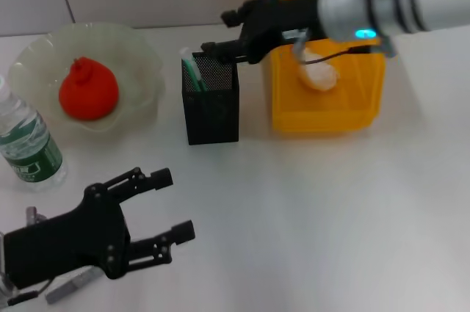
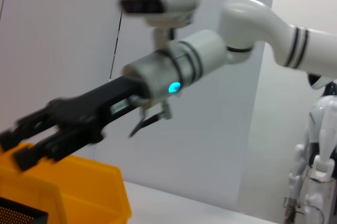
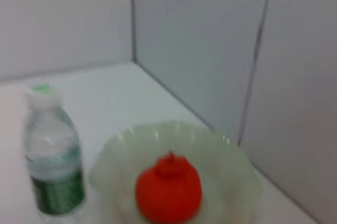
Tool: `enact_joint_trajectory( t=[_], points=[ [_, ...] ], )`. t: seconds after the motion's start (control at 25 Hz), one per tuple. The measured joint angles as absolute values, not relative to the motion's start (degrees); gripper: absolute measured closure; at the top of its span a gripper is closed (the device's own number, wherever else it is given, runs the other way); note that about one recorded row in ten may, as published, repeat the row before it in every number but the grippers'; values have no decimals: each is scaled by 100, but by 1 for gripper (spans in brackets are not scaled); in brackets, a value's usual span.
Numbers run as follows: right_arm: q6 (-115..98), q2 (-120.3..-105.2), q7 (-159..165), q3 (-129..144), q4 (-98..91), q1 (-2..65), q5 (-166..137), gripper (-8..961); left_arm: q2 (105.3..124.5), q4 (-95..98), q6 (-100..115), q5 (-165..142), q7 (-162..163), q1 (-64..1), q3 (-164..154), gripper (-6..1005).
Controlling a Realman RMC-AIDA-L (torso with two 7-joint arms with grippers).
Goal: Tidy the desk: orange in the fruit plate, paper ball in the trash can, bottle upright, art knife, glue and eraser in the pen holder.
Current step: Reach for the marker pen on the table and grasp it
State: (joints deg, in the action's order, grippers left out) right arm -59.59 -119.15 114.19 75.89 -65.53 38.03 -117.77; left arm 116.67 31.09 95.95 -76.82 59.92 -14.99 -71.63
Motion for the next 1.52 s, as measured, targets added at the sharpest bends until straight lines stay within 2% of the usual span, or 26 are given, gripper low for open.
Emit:
enact_joint_trajectory(
  t=[0.04, 0.08, 0.12, 0.16, 0.24, 0.28, 0.4, 0.52, 0.68, 0.76, 0.8, 0.84, 0.88, 0.92, 1.04, 1.24, 1.44, 1.52],
  points=[
    [-6291, -11904, 11162, 7555, -7203, 3304, -11333, 315, 11662, 3390, 9489, -7765, 6298, -1446, -7156, 160],
    [-6291, -11904, 11162, 7555, -7203, 3304, -11333, 315, 11662, 3390, 9489, -7765, 6298, -1446, -7156, 160],
    [-6710, -11904, 10776, 7484, -7682, 2792, -10842, 315, 11670, 3578, 9417, -7820, 6451, -1400, -7152, 160],
    [-6710, -11904, 10776, 7484, -7682, 2792, -10842, 315, 11678, 3790, 9350, -7865, 6577, -1351, -7147, 160],
    [-7346, -11914, 10080, 7316, -7969, 2131, -10238, 315, 11742, 4755, 8981, -8162, 7242, -1119, -7140, 160],
    [-7346, -11914, 10080, 7316, -7969, 2131, -10238, 315, 11742, 4755, 8981, -8162, 7242, -1119, -7140, 160],
    [-8051, -11918, 9127, 7068, -7795, 1500, -9638, 314, 11824, 5777, 8584, -8696, 8034, -912, -7168, 160],
    [-8951, -11917, 7915, 6547, -6944, 1136, -9360, 314, 11850, 6900, 8168, -9344, 9116, -784, -7381, 160],
    [-9587, -11897, 7160, 5922, -6006, 1124, -9369, 314, 11848, 7628, 7924, -9991, 10082, -788, -7585, 160],
    [-9959, -11840, 6616, 5501, -5286, 1194, -9459, 314, 11844, 8075, 7888, -10485, 10688, -831, -7764, 160],
    [-10083, -11802, 6369, 5340, -4994, 1228, -9508, 314, 11844, 8308, 7890, -10747, 10989, -857, -7889, 160],
    [-10254, -11692, 5988, 5143, -4424, 1306, -9624, 315, 11843, 8803, 7893, -11340, 11600, -896, -8197, 160],
    [-10254, -11692, 5988, 5143, -4424, 1306, -9624, 315, 11843, 8803, 7893, -11340, 11600, -896, -8197, 160],
    [-10318, -11570, 5887, 5119, -4026, 1408, -9766, 315, 11844, 9039, 7905, -11649, 11900, -924, -8359, 160],
    [-10378, -11479, 5862, 5117, -3676, 1560, -10145, 314, 11846, 9631, 8175, -12626, 13026, -1132, -8854, 160],
    [-10345, -11508, 5868, 5077, -3567, 1611, -10482, 315, 11855, 9762, 8573, -13113, 13760, -1444, -9074, 160],
    [-10221, -11522, 5881, 5067, -3527, 1601, -10631, 174, 11866, 9779, 8841, -14021, 14802, -1814, -9476, 161],
    [-10144, -11528, 5869, 5066, -3502, 1601, -10631, 174, 11867, 9769, 8850, -14120, 14942, -1850, -9536, 161]
  ],
)
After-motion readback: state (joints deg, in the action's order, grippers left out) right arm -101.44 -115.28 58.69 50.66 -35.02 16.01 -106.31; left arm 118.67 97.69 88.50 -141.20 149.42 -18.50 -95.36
